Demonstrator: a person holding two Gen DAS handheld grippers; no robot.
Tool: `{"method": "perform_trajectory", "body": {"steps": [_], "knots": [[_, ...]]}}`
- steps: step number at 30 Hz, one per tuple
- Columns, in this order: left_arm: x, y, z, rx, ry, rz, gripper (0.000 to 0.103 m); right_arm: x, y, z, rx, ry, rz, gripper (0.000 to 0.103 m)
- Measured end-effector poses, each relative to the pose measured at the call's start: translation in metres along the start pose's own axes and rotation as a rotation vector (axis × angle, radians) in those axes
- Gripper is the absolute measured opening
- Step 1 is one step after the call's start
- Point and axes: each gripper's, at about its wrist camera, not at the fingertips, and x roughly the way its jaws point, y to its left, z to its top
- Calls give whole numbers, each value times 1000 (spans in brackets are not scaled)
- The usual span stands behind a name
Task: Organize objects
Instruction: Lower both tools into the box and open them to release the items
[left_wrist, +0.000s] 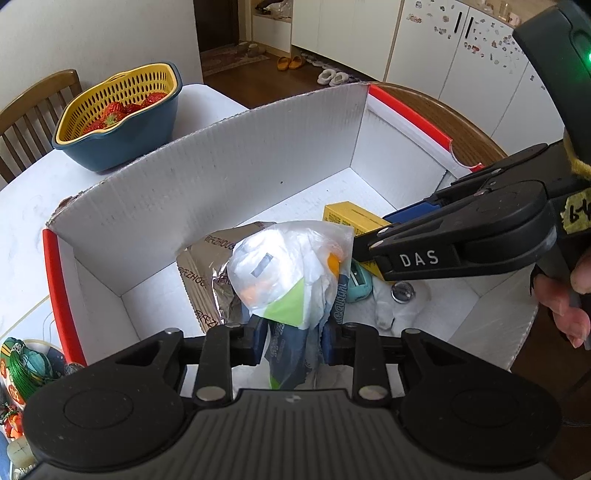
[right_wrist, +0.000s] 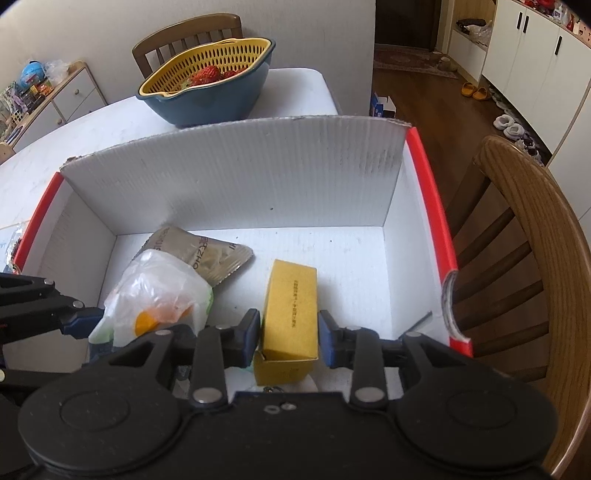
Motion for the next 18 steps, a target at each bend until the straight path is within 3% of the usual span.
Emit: {"method": "perform_trajectory", "body": {"steps": [4,6,18], "knots": [[-3,0,-4,1,2,-15,38,-6,-1,-2,-4,0,-7,35],[-6,-1,-7,4,-11,-17,57,-10,0,-3,-10,-4,-12,36],[-30,-5,-18,9,-70,-47,64,-43,3,-16,-3,-67,-25,45]]}}
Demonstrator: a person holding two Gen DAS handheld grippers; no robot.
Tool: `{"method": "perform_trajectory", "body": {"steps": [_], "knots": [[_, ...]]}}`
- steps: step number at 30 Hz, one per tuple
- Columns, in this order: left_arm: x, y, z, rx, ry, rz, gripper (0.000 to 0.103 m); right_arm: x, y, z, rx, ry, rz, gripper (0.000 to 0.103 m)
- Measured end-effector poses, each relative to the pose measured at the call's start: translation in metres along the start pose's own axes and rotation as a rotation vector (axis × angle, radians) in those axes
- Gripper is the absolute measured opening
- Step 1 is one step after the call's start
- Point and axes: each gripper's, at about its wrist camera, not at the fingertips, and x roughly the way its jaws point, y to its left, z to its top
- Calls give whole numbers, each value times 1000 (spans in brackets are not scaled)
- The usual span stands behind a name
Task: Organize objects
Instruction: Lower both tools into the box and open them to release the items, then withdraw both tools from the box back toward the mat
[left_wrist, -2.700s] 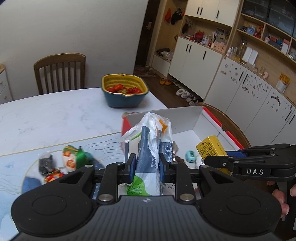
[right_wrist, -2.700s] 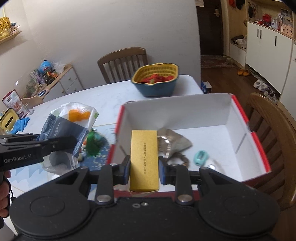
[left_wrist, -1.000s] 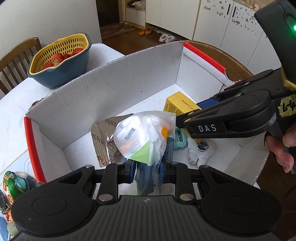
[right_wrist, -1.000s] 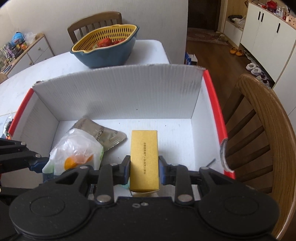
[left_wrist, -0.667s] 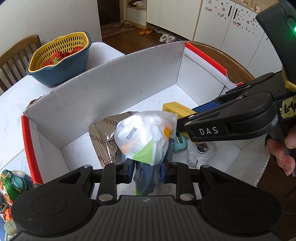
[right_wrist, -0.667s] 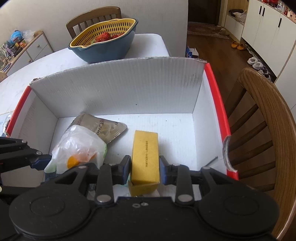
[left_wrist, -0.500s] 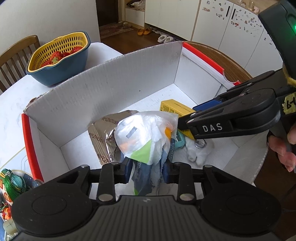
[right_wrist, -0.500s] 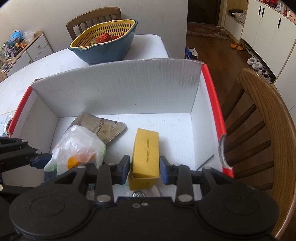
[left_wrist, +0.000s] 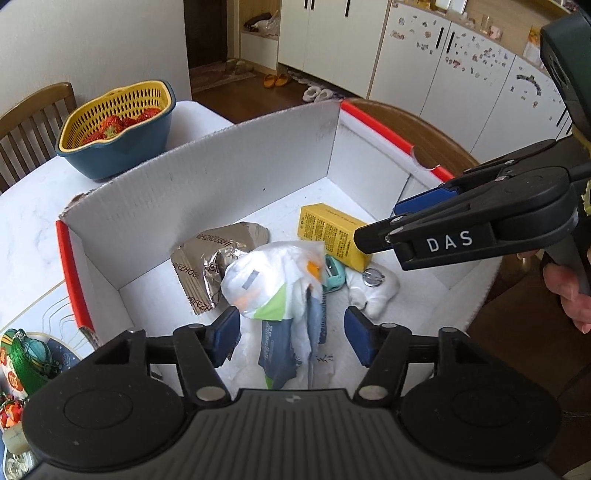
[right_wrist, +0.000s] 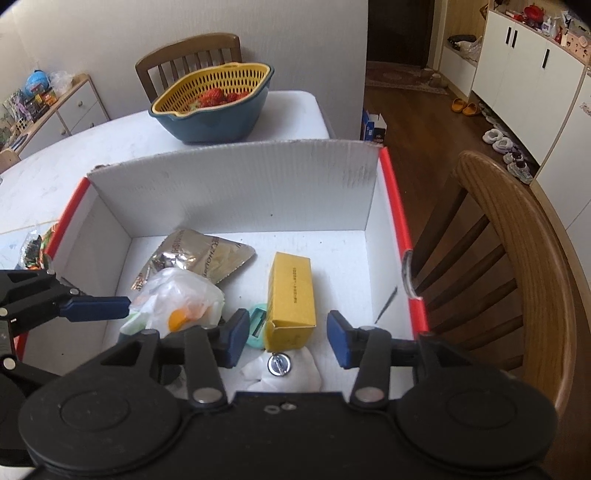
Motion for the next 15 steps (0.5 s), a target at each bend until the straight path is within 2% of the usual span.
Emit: {"method": "perform_trajectory", "body": {"steps": [11,15], "knots": [[-45,6,-9,-20,-93,-5,64,-42,17,-6,-12,-96,0,59],[-64,17,-12,-63,-125,-5,64,-59,29,-8,-18,-131,3,65]]}}
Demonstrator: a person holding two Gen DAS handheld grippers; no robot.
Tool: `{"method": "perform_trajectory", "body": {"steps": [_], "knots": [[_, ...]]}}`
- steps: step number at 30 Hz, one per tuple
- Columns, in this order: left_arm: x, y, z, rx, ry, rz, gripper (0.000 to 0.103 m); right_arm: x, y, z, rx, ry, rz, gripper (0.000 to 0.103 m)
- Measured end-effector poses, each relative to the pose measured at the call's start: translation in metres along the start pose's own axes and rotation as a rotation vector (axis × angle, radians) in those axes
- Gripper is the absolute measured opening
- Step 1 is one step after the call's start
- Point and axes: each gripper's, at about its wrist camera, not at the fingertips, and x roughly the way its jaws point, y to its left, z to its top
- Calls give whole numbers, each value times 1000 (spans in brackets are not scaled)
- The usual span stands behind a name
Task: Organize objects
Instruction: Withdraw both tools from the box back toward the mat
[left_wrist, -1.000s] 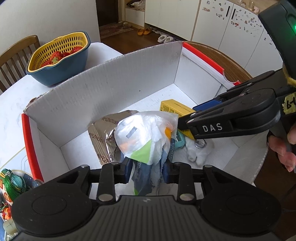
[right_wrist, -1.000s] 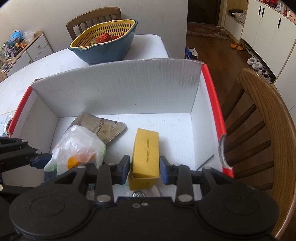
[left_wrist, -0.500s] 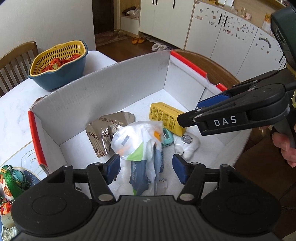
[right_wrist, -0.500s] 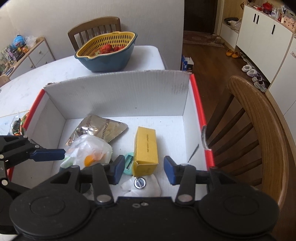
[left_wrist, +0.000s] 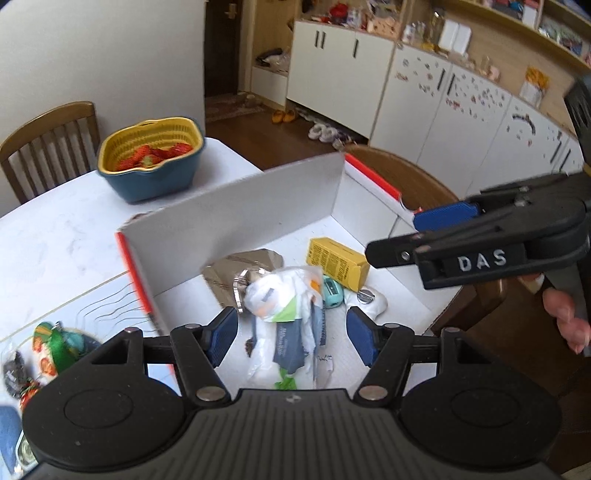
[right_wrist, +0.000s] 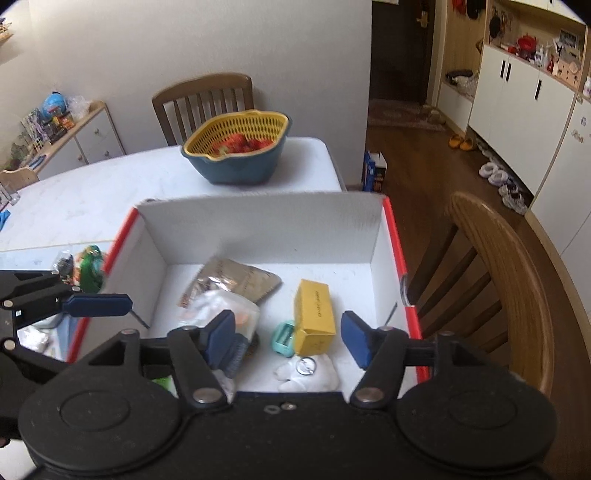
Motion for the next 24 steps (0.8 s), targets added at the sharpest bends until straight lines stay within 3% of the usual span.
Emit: {"method": "perform_trajectory", "body": {"steps": [12,15,24], "knots": [[-60,49,-11,-101,-95,27,65,-29,54,4,-31,-36,-12,79],[-74,63,-17,-117,-108,44,73,-31,73,6,-47,-34,-3,81],[-107,105,-33,-161,-138,81,78,-35,129,9,-105,-33,16,84]]}}
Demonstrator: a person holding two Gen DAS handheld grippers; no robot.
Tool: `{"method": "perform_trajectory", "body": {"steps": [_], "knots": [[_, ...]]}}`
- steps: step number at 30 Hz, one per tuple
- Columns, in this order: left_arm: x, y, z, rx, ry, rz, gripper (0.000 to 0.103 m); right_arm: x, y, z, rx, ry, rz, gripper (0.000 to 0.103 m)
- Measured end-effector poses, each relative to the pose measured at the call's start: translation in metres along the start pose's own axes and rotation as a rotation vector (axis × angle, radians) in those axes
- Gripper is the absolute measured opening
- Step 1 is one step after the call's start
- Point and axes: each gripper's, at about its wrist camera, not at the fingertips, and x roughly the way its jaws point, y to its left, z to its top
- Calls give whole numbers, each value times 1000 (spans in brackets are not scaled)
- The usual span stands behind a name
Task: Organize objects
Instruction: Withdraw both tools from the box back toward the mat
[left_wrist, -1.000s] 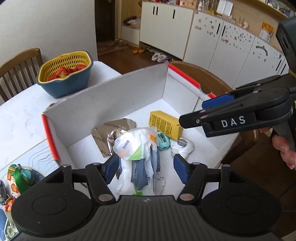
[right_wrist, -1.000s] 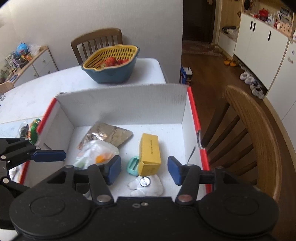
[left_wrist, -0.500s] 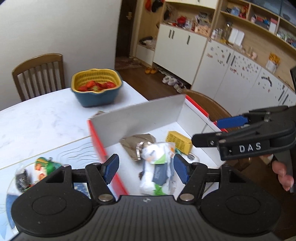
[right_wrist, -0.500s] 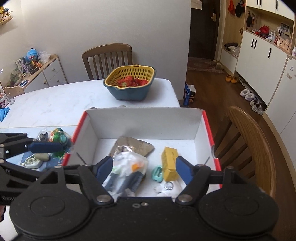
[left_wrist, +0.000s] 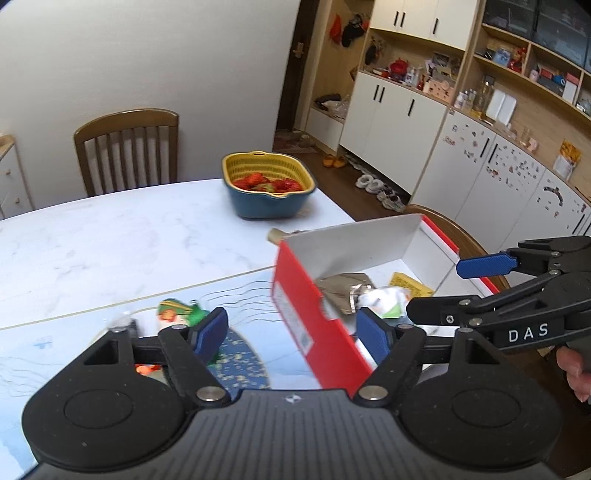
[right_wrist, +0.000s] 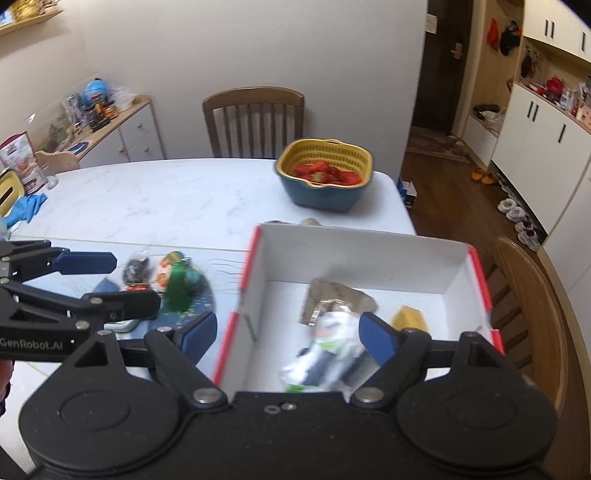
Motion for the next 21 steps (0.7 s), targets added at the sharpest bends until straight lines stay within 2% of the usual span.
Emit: {"method": "perform_trajectory", "body": {"steps": [5,12,18,19,21], "knots": [[-12,25,-6,-9,-3,22,83,2,27,4,-19,0,-1,86],[-24,56,-13,-19,7,43,84,11,59,9,-34,11,-7,90],[-33,84,-19,-26,3,36,87,18,86,12,-48,18,-7,91],[-34,89,-19,-32,5,34,89,19,90,13,-51,19,-5,91],[-35,99,-20,-45,6,27,102,21,99,14,-56,18,-4,91]]}}
